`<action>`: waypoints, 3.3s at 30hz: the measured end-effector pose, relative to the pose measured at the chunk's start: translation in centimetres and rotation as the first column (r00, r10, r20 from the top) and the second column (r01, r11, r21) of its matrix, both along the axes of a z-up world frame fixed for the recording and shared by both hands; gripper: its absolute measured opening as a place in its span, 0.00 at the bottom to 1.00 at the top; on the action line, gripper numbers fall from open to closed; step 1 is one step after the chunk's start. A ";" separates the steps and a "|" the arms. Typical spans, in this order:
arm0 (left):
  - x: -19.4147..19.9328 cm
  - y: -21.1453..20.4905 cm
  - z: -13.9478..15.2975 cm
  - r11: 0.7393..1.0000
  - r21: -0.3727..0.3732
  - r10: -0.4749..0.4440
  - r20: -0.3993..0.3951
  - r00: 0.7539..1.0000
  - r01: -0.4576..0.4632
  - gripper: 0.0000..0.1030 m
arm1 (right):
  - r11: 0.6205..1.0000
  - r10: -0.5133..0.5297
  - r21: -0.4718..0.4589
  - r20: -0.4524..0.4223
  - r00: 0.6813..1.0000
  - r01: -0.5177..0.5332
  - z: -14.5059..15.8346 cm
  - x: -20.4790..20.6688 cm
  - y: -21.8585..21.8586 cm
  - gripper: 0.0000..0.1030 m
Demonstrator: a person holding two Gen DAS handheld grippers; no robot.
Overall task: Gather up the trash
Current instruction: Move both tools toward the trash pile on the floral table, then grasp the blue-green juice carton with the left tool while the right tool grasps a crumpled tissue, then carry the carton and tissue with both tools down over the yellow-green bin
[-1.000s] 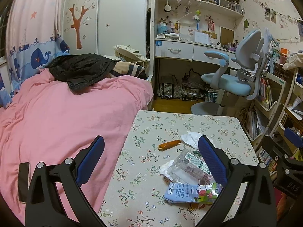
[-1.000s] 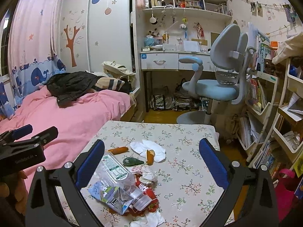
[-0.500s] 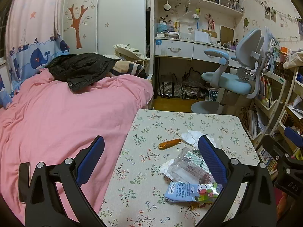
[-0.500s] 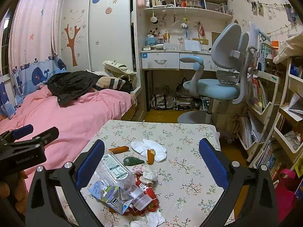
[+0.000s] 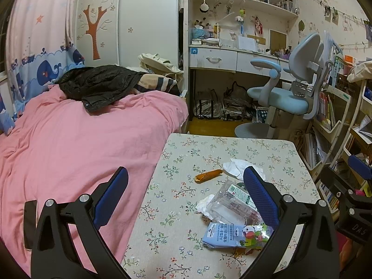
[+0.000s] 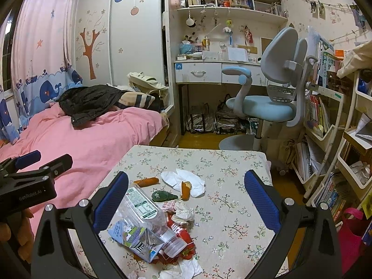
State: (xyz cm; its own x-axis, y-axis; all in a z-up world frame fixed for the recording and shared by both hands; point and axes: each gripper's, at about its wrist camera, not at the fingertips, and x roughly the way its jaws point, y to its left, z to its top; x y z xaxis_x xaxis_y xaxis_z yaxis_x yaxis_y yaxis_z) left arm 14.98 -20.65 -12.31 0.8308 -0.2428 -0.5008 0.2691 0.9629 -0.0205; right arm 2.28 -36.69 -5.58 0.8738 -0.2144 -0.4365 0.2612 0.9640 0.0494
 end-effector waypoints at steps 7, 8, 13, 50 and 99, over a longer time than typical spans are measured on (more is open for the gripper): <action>1.0 0.6 -0.6 0.999 0.031 -0.026 -0.045 0.999 0.028 0.93 | 1.000 -0.028 -0.017 -0.086 0.996 0.026 -1.0 1.0 -0.9 0.93; 1.6 1.1 -0.9 0.999 0.021 -0.024 -0.078 0.997 0.026 0.93 | 1.000 -0.028 0.004 -0.109 0.994 0.029 -1.5 1.2 -1.4 0.93; 4.1 3.9 -2.4 0.998 -0.052 0.008 -0.217 0.976 -0.019 0.93 | 0.996 0.010 0.085 -0.180 0.984 0.005 -3.0 1.6 -2.7 0.93; -0.2 -10.3 -11.6 0.611 0.168 -0.698 -0.349 0.626 0.774 0.64 | 0.906 0.424 0.263 -0.566 0.707 -0.332 -12.6 -0.3 -1.0 0.93; -1.0 -12.8 -12.3 0.559 0.223 -0.687 -0.414 0.597 0.798 0.51 | 0.922 0.343 0.338 -0.481 0.807 -0.191 -11.4 -1.2 -7.8 0.15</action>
